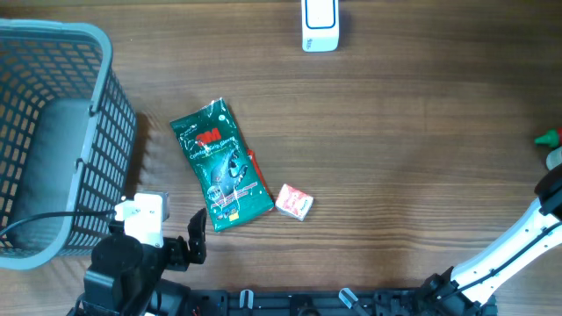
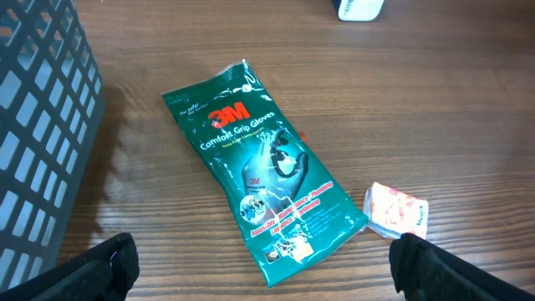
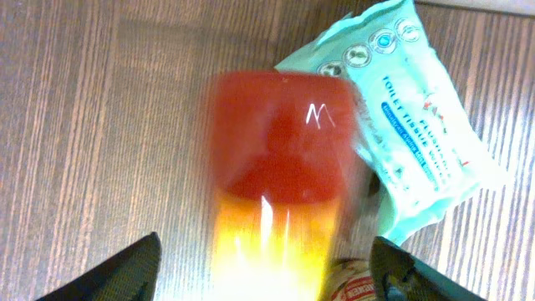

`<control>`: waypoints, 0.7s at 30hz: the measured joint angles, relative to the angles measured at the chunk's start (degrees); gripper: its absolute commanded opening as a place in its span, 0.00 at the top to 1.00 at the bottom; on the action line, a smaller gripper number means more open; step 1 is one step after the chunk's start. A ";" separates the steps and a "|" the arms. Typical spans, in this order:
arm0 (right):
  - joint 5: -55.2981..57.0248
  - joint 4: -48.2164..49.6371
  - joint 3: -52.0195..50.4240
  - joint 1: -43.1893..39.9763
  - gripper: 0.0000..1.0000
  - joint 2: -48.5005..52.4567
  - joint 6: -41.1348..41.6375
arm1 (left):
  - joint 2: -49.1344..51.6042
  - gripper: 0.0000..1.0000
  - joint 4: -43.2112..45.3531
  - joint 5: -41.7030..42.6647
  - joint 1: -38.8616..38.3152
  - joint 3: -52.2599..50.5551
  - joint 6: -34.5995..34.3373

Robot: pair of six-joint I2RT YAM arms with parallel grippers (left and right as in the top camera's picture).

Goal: Scan the item barcode
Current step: 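Move the bottle with the right gripper off to the right and release, then reach the right gripper to the small red-white tissue pack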

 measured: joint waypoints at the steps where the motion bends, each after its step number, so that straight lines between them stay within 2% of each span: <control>1: 0.00 0.00 0.02 0.04 0.08 0.00 -0.26 | 0.00 0.00 0.00 0.00 0.00 0.00 0.00; 4: 0.00 0.02 0.15 0.22 0.03 0.00 -0.81 | 0.00 0.00 -0.02 -0.02 0.00 0.00 0.00; 7: -1.57 -0.09 0.15 0.22 0.03 -0.55 -1.16 | 0.00 0.00 0.00 -0.02 0.00 0.00 0.00; 13: -19.74 -0.15 0.15 1.70 0.03 -12.17 -1.16 | 0.00 0.00 0.00 0.00 0.00 0.00 0.00; 17: -31.52 -5.95 1.27 8.50 0.03 -21.75 -1.84 | 0.00 0.00 0.00 0.00 0.00 0.00 0.00; 21: -35.93 -14.88 1.51 20.00 0.03 -24.39 -3.15 | 0.00 0.00 -0.02 0.00 0.00 0.00 0.00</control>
